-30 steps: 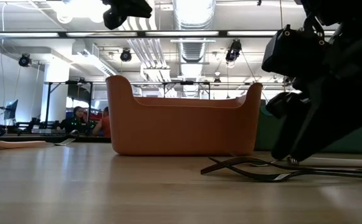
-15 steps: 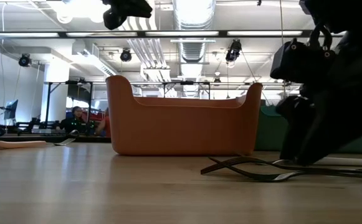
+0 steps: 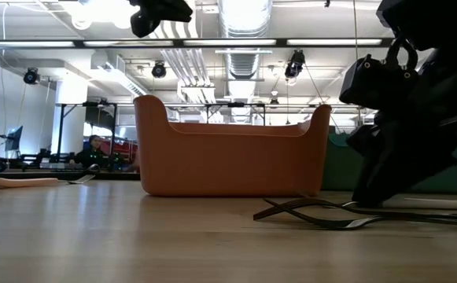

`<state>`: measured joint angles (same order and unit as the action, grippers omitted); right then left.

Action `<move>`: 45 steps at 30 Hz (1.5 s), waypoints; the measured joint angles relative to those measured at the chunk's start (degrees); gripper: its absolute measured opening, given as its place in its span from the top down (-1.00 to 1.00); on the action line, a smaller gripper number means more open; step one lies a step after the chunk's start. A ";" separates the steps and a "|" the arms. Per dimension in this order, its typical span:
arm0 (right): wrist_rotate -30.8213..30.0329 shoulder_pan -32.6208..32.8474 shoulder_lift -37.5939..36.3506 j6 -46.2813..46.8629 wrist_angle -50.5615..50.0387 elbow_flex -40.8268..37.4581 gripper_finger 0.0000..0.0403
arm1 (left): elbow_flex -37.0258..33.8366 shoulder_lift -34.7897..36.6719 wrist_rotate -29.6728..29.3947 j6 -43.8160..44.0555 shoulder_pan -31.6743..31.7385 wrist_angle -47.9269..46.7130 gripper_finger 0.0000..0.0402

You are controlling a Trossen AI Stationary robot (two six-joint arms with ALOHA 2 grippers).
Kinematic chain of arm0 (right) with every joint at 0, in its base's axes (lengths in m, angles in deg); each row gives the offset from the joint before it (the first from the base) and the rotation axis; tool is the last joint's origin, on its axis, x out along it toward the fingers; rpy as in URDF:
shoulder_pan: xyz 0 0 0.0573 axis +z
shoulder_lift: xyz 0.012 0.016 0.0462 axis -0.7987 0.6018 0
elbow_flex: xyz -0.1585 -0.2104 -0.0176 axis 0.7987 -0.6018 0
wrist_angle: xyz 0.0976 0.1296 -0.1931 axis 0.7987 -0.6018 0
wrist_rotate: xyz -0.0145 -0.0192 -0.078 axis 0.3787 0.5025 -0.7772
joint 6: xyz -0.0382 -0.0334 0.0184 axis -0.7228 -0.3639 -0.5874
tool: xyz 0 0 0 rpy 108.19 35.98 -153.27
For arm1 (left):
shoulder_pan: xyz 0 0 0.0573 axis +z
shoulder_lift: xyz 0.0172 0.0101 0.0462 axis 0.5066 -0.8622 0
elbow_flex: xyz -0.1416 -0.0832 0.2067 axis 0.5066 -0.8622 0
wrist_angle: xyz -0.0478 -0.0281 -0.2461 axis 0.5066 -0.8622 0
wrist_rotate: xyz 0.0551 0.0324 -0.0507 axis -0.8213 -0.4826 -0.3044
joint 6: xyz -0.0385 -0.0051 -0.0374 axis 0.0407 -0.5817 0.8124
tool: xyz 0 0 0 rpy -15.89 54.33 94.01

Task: Sort silverware by color (type)
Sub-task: Put the white fork into the green bin

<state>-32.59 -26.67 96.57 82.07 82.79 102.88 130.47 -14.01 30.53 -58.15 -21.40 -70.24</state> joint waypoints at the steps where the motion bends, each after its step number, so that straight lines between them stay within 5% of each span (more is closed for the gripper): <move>1: 0.22 0.00 0.00 0.13 -0.12 0.00 0.80 | 0.00 0.00 -0.02 0.21 0.00 0.04 0.75; 14: 3.46 0.15 -3.83 1.08 -2.25 -0.08 0.96 | 0.00 0.00 -0.11 0.80 0.00 0.56 0.75; 25: 3.00 -0.02 -14.24 2.27 -21.32 4.54 0.96 | 0.00 0.00 -0.15 0.78 0.00 1.76 0.75; 34: 2.70 -1.46 -18.63 3.73 -25.92 5.07 0.96 | 0.00 0.00 -0.15 0.76 0.00 2.11 0.75; 45: 13.50 -2.16 -19.62 11.39 -29.18 5.58 0.96 | 0.00 0.00 -0.15 0.76 0.00 2.98 0.75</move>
<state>-19.10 -28.84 76.95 93.46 53.61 108.46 130.47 -14.01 30.38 -57.39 -21.40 -67.26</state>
